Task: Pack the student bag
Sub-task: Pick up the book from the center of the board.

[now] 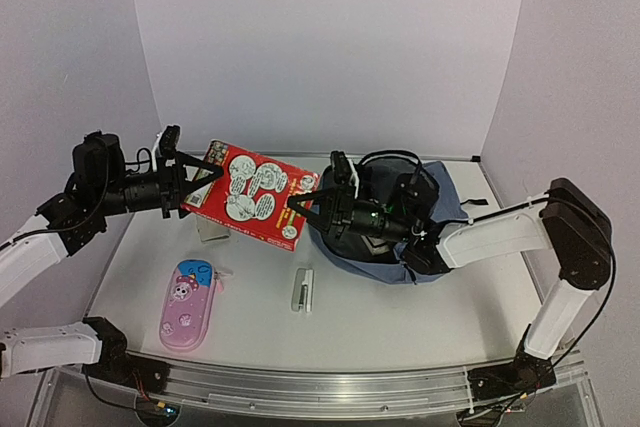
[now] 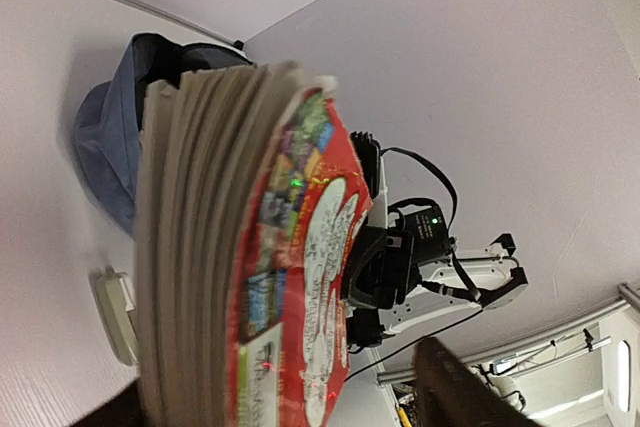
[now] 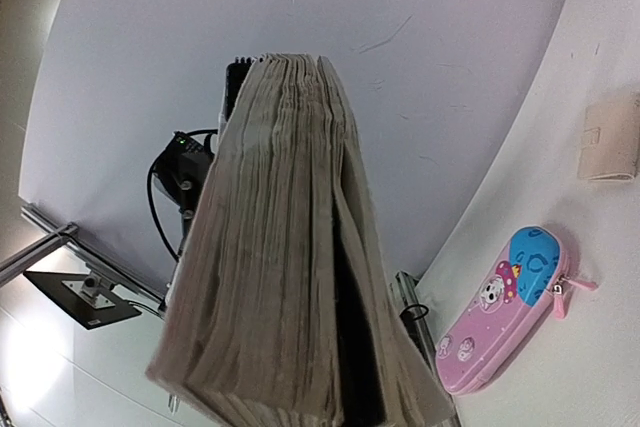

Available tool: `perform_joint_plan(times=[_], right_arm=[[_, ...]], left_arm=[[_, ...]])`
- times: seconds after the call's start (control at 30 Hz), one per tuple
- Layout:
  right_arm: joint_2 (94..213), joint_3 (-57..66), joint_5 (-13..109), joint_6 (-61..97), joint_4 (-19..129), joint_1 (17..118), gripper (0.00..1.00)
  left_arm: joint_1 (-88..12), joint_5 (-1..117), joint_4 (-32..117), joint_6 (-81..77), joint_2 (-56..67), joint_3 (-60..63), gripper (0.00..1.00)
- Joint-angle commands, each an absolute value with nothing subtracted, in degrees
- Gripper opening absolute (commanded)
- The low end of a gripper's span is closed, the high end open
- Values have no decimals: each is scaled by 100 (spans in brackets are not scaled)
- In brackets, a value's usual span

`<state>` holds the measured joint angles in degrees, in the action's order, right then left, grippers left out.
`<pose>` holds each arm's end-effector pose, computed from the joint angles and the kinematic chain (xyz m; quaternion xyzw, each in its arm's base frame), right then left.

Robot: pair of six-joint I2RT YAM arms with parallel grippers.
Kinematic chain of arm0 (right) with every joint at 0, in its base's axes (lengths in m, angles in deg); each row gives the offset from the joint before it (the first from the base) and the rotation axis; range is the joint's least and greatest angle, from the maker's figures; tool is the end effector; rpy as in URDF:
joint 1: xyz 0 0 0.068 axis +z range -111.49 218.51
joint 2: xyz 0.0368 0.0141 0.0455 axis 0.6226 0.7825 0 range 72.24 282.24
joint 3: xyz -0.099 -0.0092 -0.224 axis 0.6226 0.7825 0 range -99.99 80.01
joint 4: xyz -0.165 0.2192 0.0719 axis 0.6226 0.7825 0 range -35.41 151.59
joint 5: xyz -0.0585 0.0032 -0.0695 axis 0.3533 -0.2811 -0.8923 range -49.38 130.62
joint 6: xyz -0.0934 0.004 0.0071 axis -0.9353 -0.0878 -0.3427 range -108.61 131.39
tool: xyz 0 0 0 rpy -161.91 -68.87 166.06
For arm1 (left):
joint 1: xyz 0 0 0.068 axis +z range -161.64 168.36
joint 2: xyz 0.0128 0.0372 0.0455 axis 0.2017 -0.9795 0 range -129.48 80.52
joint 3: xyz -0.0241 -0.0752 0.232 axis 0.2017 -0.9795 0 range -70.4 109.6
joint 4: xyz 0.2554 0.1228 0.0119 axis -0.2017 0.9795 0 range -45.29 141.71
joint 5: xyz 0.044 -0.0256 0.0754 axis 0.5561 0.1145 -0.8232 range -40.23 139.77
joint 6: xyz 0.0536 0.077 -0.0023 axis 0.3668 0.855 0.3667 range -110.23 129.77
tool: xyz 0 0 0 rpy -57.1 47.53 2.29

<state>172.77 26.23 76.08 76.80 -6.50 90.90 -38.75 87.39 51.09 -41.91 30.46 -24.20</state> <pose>0.2230 0.3699 0.2257 -0.1728 0.6077 0.7407 0.2286 0.2254 -0.1737 0.3106 0.0474 0.7537 -0.5765 0.3120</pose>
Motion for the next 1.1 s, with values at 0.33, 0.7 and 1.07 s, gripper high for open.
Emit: perform_joint_plan(times=[0.33, 0.7, 1.07], right_arm=[[16167, 2181, 9155, 6801, 616, 8770, 0], [15782, 1863, 8735, 5897, 2154, 8766, 0], [15892, 1746, 8580, 5918, 2208, 8709, 0]], left_arm=[[-3887, 9924, 6934, -2880, 2433, -1078, 100], [-3888, 10569, 6587, -2990, 2170, -1163, 73], [-3888, 10474, 6513, -3035, 2247, -1311, 9]])
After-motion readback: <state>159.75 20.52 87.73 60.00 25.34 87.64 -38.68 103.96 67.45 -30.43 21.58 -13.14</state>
